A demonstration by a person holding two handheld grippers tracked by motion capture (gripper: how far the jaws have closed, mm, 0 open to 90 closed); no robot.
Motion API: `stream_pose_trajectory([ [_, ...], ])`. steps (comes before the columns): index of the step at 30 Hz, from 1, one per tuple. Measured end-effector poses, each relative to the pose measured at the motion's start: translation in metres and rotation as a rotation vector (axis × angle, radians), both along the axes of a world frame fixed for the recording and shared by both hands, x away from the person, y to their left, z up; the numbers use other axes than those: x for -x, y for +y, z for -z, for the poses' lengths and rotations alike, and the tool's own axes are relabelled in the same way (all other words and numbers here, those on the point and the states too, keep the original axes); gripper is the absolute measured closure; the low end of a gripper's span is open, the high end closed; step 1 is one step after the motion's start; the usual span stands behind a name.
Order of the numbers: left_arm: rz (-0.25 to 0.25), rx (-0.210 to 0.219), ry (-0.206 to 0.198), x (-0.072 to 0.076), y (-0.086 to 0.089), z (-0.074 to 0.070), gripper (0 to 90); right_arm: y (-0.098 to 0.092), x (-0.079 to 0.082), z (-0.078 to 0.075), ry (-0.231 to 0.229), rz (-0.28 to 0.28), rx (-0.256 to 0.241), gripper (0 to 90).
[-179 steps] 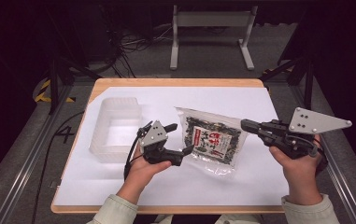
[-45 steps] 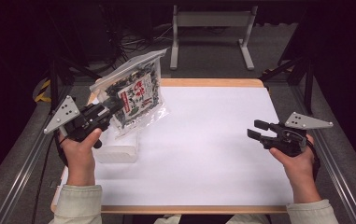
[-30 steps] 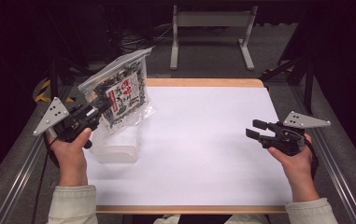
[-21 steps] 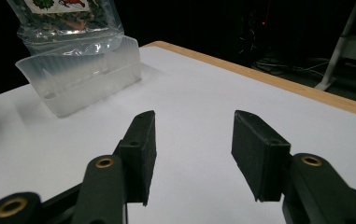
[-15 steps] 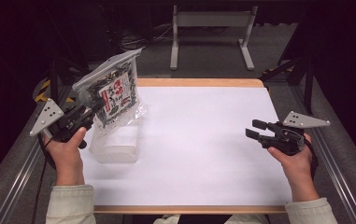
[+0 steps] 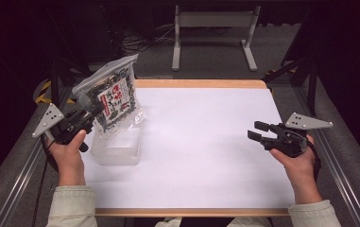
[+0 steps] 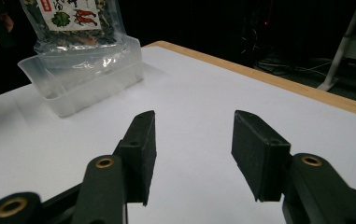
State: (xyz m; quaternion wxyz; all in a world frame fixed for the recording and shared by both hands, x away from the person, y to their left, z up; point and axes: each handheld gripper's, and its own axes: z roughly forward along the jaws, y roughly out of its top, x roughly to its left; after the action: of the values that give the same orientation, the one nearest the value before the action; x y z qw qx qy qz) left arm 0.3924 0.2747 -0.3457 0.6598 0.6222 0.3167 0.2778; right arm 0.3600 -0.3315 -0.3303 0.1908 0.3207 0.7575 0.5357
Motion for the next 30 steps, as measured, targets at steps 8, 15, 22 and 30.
stream_pose_trajectory([
  [8, 0.009, 0.004, 0.011, -0.003, 0.004, 0.01, 74.5, 0.001, -0.001, 0.001, 0.005, -0.003, 0.0, 50.5],
  [15, 0.029, 0.014, 0.017, -0.005, 0.007, 0.018, 74.4, 0.001, -0.002, 0.0, 0.008, -0.006, -0.006, 50.3],
  [22, 0.027, 0.019, 0.048, -0.008, 0.012, 0.027, 74.3, 0.002, -0.003, 0.001, 0.011, -0.01, -0.009, 50.1],
  [30, 0.04, 0.007, 0.082, -0.011, 0.013, 0.035, 74.0, 0.002, -0.004, 0.001, 0.014, -0.013, -0.012, 49.9],
])
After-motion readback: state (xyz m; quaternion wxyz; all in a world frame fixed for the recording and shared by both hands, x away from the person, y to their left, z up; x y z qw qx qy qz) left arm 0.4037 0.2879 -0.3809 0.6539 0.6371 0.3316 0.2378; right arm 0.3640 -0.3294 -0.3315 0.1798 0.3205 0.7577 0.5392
